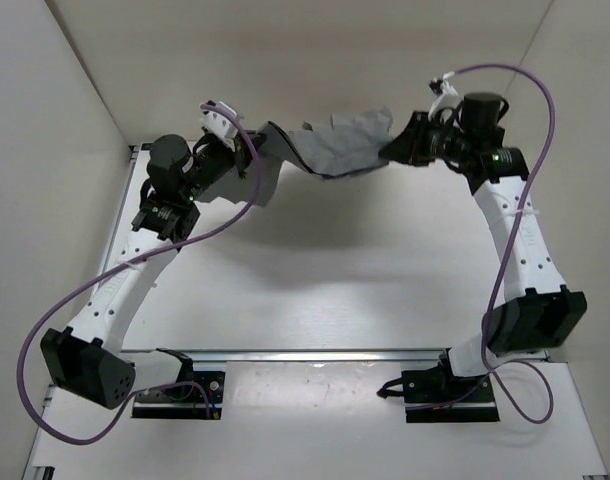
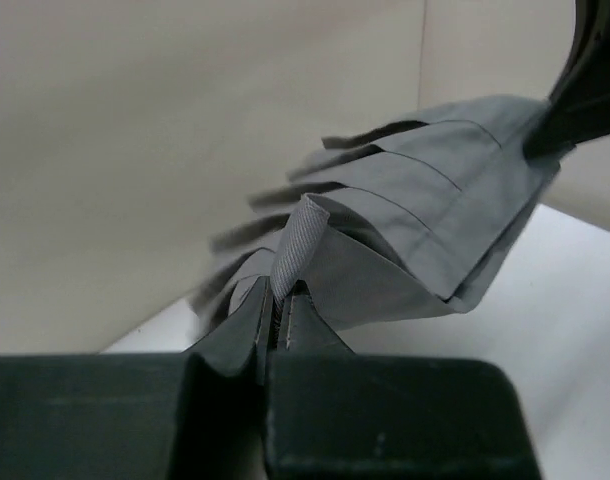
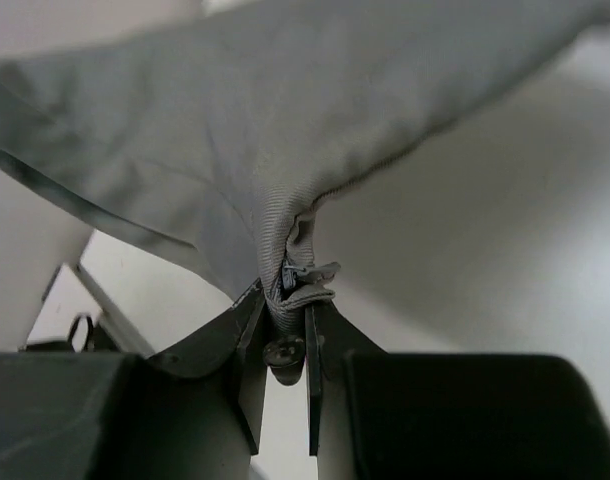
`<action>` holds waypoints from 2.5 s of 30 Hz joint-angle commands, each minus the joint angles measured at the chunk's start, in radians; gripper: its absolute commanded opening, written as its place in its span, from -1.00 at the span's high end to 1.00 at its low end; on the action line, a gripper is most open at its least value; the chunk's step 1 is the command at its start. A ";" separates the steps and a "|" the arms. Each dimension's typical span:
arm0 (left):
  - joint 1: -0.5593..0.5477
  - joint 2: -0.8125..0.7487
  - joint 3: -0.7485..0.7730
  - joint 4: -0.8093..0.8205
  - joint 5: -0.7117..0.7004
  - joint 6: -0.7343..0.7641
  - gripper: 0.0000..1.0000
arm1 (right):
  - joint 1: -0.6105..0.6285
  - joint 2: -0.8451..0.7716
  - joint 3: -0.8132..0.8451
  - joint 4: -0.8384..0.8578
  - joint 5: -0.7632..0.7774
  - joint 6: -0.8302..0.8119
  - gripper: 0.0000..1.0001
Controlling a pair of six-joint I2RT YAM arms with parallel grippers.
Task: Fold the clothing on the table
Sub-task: Flatten the skirt out, then fold the skirt
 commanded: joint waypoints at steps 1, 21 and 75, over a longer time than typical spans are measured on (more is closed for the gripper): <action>-0.010 -0.033 -0.138 0.035 0.018 0.001 1.00 | -0.013 -0.073 -0.261 0.075 0.005 0.008 1.00; -0.080 -0.374 -0.746 -0.297 -0.210 -0.783 -0.24 | 0.171 -0.331 -1.070 0.275 0.226 0.153 1.00; -0.064 -0.801 -0.662 -0.738 -0.258 -1.001 1.00 | 0.076 -0.796 -0.922 -0.272 0.157 0.119 1.00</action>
